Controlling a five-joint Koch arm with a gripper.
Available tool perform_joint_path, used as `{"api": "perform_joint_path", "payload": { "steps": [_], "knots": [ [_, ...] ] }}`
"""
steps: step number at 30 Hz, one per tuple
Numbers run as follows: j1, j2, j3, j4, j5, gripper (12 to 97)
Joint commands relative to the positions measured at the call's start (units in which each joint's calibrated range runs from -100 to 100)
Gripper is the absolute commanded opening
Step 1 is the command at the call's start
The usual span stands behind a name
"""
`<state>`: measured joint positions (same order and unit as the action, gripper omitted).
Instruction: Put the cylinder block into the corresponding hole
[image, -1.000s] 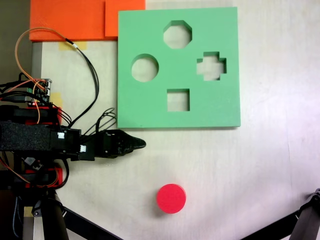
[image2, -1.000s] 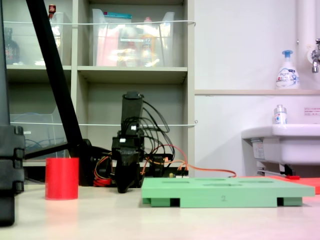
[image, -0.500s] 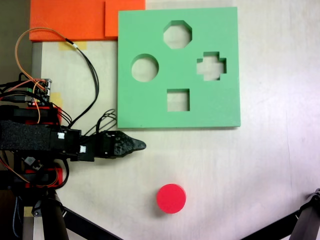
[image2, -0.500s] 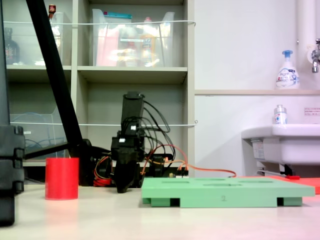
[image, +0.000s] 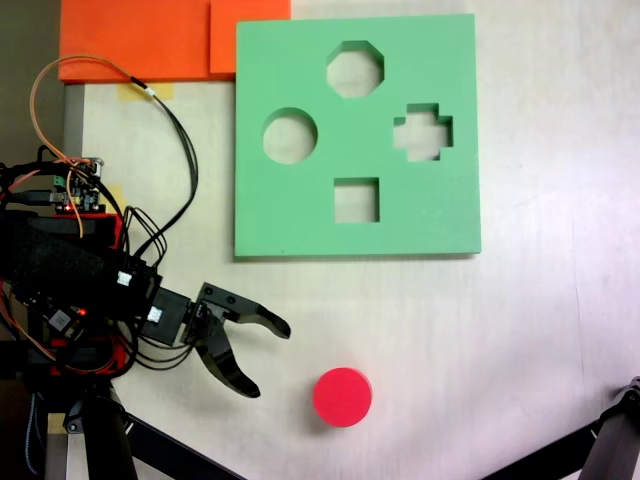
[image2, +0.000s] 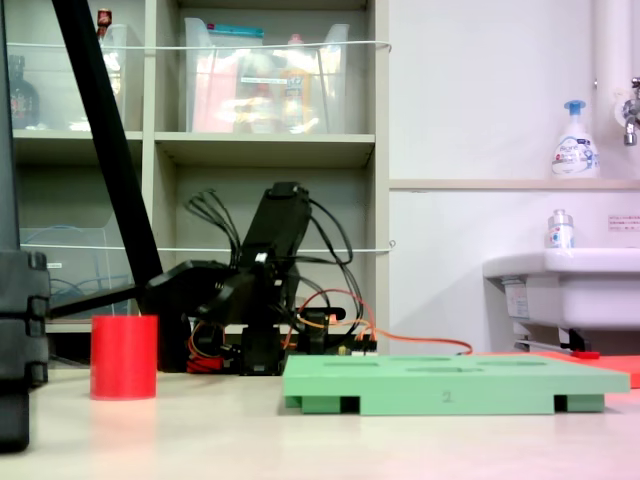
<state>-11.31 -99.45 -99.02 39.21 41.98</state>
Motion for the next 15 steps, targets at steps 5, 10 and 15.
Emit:
{"api": "perform_joint_path", "payload": {
  "steps": [5,10,15],
  "knots": [
    [-0.1,8.81,0.72,10.34,4.3,55.5],
    [0.49,56.02,3.51,48.27,5.91,75.1],
    [0.39,68.87,7.2,53.47,6.89,82.1]
  ]
}}
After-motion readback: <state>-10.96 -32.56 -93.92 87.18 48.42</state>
